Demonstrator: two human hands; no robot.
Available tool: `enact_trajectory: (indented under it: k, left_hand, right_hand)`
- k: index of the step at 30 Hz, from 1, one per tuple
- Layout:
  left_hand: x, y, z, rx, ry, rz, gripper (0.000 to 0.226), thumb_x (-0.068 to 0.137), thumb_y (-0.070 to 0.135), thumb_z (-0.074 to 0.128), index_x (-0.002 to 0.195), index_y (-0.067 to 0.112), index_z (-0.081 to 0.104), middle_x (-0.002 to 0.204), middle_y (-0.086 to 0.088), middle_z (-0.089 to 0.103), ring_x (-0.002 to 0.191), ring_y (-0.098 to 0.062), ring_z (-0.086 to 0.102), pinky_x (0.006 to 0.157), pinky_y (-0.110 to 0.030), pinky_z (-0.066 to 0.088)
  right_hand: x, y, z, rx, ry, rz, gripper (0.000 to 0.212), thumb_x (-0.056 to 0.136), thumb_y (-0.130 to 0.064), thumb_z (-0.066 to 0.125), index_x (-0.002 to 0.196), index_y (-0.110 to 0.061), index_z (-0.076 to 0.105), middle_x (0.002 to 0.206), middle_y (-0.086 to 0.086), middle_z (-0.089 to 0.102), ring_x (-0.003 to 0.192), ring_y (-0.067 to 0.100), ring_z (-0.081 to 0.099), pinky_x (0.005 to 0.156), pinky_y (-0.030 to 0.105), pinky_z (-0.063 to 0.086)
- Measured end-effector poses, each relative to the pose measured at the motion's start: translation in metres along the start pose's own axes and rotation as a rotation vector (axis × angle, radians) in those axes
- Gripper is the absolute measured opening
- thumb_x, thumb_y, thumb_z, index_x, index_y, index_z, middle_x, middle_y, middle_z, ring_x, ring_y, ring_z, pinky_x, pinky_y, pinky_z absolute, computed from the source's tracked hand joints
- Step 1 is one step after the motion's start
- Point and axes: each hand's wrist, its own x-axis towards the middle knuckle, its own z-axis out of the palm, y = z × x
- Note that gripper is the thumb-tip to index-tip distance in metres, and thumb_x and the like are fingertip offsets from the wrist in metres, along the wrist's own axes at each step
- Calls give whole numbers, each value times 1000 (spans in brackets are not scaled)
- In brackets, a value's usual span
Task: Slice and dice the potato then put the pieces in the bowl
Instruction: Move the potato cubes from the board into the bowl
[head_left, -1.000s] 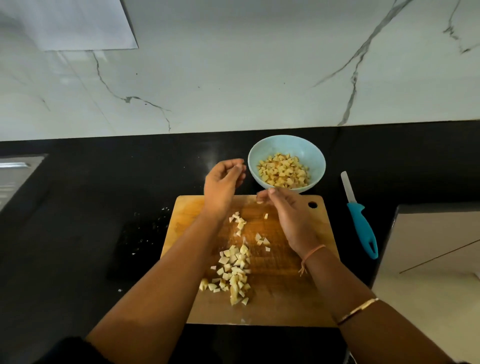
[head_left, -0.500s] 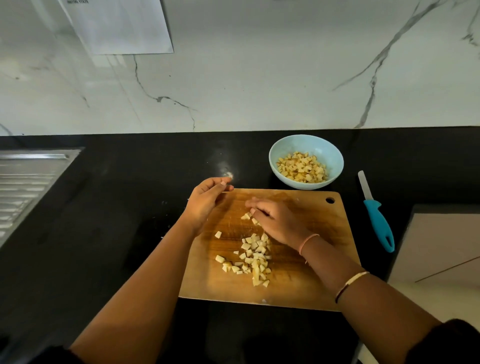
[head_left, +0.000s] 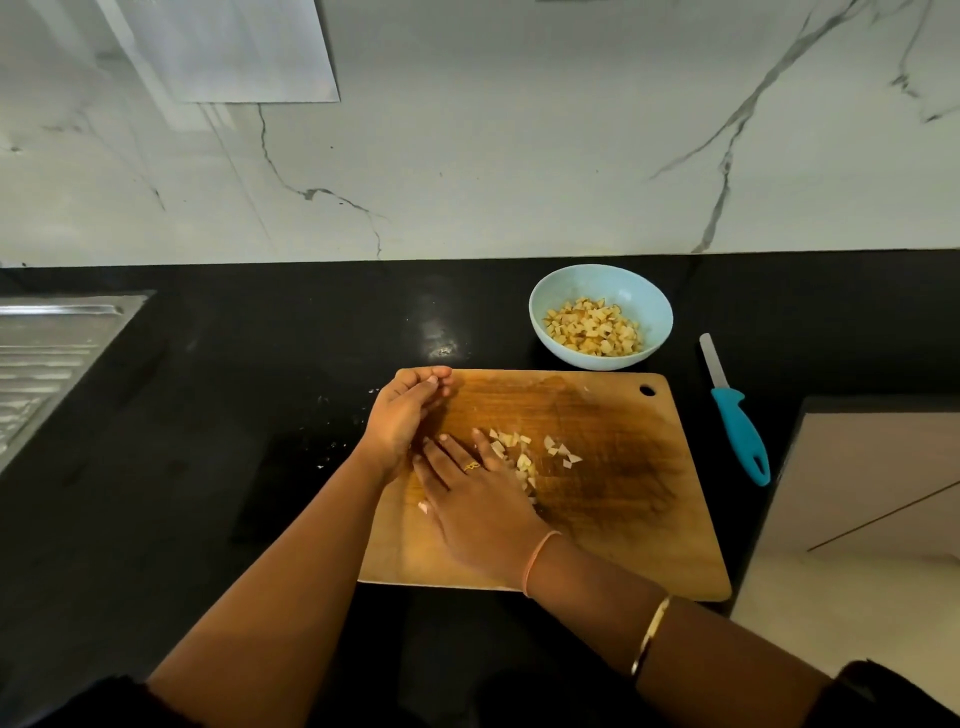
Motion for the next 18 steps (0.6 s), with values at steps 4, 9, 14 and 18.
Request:
enact_trajectory:
  k: [4,9,14,18]
  left_hand:
    - [-1,-8,-2,50,34,68,26,100,8,43,97,12,69,103,-10,70,104,-22,66,100,-38,49]
    - [0,-15,-2,102,62,139,29,100,8,42,89,14,68,98,-9,70,102,-25,65,99,-42,48]
    - [-2,-14,4,99,56,162,29,100,7,40,91,12,68,95,-6,69,96,-19,65,98,-36,49]
    - [-4,-13,11,95,81,151,29,100,9,42,88,16,68,95,-2,70,97,-16,65,94,-30,49]
  right_hand:
    - [-3,2,-3,-121,-116,84,60,101,-32,23,151,-3,5,159,14,4,147,31,2,113,53,-10]
    - [-17,29,-5,-64,-57,254,53,102,-28,24,149,-5,19,157,13,19,146,30,12,114,50,-9]
    - [-42,44,-9,147,153,213,56,97,-44,26,137,-13,50,142,7,49,137,24,37,115,51,14]
    - [-65,26,3,92,62,157,70,91,-62,31,142,-15,41,147,13,40,139,28,32,113,57,19]
